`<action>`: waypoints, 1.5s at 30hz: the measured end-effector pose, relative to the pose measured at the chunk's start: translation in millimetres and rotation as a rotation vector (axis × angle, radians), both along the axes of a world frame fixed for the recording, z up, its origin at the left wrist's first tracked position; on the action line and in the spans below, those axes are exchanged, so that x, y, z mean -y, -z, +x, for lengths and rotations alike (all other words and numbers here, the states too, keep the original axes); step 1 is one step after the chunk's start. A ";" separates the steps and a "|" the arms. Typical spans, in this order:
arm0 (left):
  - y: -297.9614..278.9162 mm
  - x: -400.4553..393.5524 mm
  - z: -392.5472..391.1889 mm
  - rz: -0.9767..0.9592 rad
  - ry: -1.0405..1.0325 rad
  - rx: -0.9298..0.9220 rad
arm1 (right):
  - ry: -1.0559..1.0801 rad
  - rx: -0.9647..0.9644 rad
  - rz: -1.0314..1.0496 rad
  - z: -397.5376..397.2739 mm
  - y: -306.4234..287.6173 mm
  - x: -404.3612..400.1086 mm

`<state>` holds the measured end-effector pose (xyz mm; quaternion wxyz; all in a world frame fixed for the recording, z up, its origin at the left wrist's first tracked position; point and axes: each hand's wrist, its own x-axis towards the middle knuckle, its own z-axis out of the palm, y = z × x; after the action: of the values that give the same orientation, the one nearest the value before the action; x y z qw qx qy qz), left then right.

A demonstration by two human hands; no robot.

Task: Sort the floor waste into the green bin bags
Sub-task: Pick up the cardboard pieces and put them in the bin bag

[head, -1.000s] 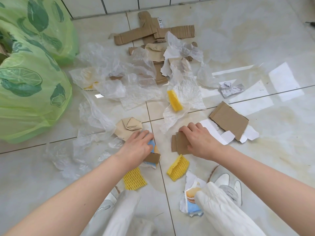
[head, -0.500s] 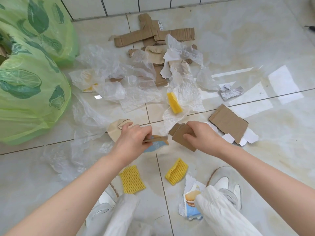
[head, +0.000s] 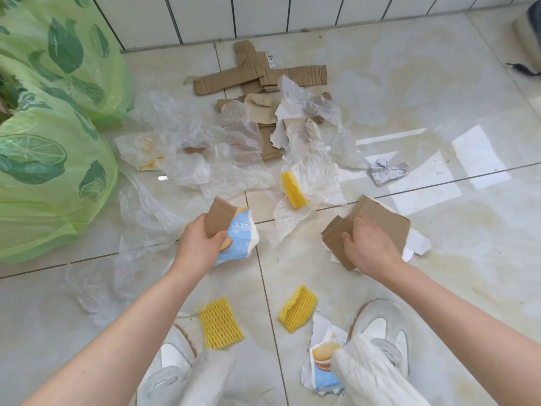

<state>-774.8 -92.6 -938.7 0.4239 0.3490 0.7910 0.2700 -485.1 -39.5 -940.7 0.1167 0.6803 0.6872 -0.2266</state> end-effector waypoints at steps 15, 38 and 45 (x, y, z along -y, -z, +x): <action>18.1 8.1 -13.1 -0.221 0.411 -0.564 | -0.105 -0.163 -0.051 11.4 -18.0 -18.1; -7.0 6.4 -16.4 -0.066 0.337 -0.323 | -0.099 -0.275 -0.040 5.0 -30.8 -7.1; -39.0 4.1 -32.6 -0.004 0.158 -0.221 | -0.087 -0.483 -0.011 -24.2 -89.2 -15.3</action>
<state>-807.5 -96.7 -899.8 0.3549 0.4370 0.8035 0.1939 -509.3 -24.2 -851.5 -0.0377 0.5754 0.7227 -0.3810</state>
